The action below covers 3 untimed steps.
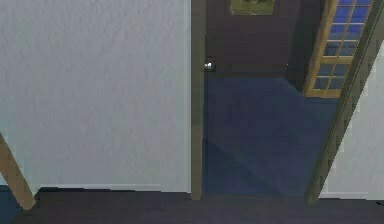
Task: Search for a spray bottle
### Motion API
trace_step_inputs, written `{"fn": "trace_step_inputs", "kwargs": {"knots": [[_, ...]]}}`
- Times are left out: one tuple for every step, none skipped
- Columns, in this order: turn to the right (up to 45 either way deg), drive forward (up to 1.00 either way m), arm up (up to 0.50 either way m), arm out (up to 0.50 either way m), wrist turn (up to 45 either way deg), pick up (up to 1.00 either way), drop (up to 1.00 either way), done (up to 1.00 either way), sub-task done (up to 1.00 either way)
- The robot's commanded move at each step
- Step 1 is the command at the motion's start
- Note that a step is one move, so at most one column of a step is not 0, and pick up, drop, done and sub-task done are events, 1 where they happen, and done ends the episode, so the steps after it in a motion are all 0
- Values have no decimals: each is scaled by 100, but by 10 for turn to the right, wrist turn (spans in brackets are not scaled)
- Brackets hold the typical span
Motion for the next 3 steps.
{"fn": "trace_step_inputs", "kwargs": {"knots": [[0, 20, 0, 0, 0, 0, 0, 0, 0], [-450, 0, 0, 0, 0, 0, 0, 0, 0], [-270, 0, 0, 0, 0, 0, 0, 0, 0]]}}
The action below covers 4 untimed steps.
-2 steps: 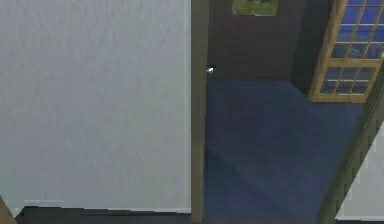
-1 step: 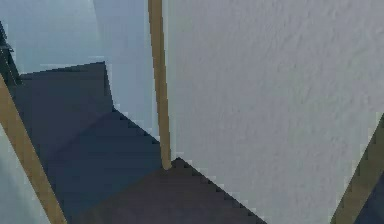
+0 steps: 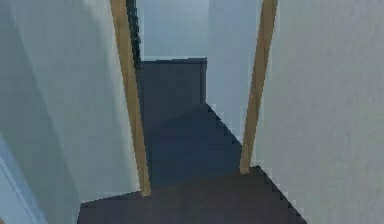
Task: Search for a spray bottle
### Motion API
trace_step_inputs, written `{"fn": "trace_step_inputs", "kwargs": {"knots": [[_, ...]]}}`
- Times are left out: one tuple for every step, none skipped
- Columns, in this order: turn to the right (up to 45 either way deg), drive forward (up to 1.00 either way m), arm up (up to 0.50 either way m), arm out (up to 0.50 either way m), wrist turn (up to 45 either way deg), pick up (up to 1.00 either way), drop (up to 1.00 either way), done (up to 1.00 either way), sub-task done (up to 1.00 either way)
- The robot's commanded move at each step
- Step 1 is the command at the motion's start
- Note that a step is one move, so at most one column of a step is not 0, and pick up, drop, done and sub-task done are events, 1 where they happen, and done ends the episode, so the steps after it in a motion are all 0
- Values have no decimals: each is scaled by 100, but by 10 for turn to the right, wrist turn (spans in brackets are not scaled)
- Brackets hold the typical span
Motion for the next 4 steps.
{"fn": "trace_step_inputs", "kwargs": {"knots": [[0, 10, 0, 0, 0, 0, 0, 0, 0], [-450, 0, 0, 0, 0, 0, 0, 0, 0], [-300, 0, 0, 0, 0, 0, 0, 0, 0], [0, 45, 0, 0, 0, 0, 0, 0, 0]]}}
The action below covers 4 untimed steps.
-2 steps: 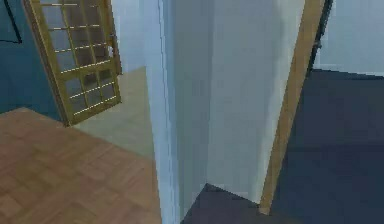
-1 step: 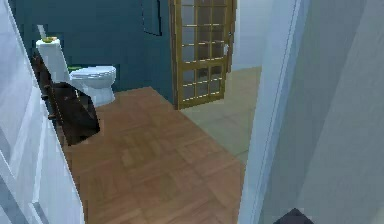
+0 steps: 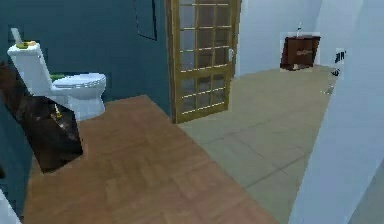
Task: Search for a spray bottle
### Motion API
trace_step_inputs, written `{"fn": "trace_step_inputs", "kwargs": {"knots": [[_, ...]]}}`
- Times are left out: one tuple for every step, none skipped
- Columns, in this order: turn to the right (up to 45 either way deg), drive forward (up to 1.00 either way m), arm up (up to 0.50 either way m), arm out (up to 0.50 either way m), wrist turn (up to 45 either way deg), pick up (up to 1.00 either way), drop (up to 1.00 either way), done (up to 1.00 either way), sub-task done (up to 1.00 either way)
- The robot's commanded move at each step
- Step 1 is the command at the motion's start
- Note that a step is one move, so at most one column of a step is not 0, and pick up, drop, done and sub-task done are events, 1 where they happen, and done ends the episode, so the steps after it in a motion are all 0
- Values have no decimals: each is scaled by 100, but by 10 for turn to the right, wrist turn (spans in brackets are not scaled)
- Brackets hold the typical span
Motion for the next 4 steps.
{"fn": "trace_step_inputs", "kwargs": {"knots": [[-210, 0, 0, 0, 0, 0, 0, 0, 0], [0, 100, 0, 0, 0, 0, 0, 0, 0], [0, 90, 0, 0, 0, 0, 0, 0, 0], [-120, 0, 0, 0, 0, 0, 0, 0, 0]]}}
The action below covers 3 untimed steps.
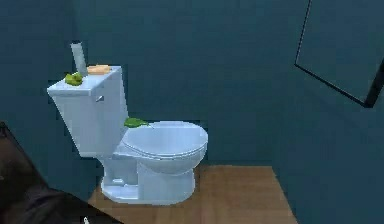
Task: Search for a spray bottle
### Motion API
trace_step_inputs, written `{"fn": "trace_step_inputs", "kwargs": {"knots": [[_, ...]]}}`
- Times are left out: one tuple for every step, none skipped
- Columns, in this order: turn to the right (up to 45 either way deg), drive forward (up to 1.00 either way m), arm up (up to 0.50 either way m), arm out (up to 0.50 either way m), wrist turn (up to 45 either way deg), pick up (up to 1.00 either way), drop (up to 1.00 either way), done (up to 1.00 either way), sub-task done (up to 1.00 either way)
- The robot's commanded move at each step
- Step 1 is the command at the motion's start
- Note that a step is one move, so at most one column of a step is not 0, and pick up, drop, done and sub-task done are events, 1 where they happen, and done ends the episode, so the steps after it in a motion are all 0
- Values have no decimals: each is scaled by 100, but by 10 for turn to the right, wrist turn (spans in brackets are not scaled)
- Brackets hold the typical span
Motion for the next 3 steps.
{"fn": "trace_step_inputs", "kwargs": {"knots": [[0, 60, 0, 0, 0, 0, 0, 0, 0], [-300, 0, 0, 0, 0, 0, 0, 0, 0], [0, 0, 0, 0, 0, 0, 0, 100, 0]]}}
